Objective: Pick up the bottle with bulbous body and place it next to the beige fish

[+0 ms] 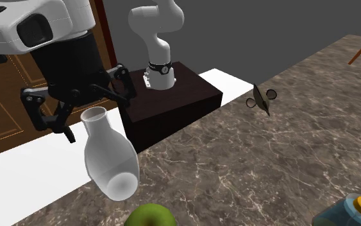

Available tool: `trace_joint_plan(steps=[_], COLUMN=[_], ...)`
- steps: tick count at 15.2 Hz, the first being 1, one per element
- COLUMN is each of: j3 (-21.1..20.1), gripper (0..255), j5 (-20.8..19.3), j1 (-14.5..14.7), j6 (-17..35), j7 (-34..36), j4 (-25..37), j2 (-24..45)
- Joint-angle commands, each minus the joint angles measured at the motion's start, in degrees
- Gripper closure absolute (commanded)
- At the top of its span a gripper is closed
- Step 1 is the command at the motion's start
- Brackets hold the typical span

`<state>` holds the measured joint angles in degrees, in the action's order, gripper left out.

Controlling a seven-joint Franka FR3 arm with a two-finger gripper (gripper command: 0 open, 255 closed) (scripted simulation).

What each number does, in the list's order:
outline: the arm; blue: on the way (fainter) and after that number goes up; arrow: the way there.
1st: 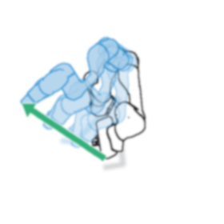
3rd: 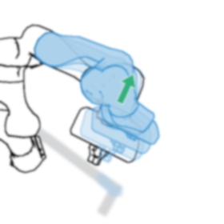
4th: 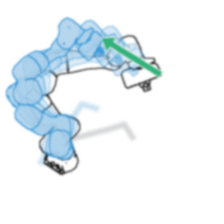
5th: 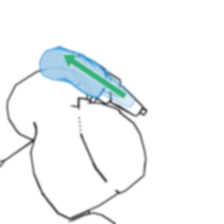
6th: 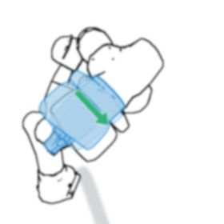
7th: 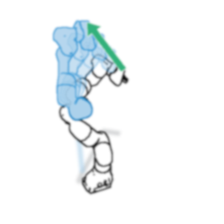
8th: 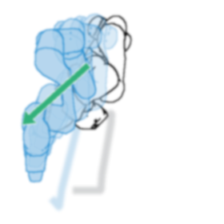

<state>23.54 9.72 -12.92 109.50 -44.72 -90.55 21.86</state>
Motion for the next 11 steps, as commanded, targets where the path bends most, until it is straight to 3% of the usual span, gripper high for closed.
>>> trace_joint_plan(steps=[1, 6, 7, 11], j3=[-0.02, -0.02, -0.02, -0.02], gripper=[0, 0, 255, 255], j5=[0.09, 0.09, 0.09, 0.09], j1=[-0.06, -0.06, -0.06, -0.06], j6=[0.33, 0.33, 0.33, 0.32], j7=[-0.1, -0.1, -0.1, -0.1], j4=[-0.14, -0.14, -0.13, -0.13], j2=[0.18, 0.18, 0.18, 0.19])
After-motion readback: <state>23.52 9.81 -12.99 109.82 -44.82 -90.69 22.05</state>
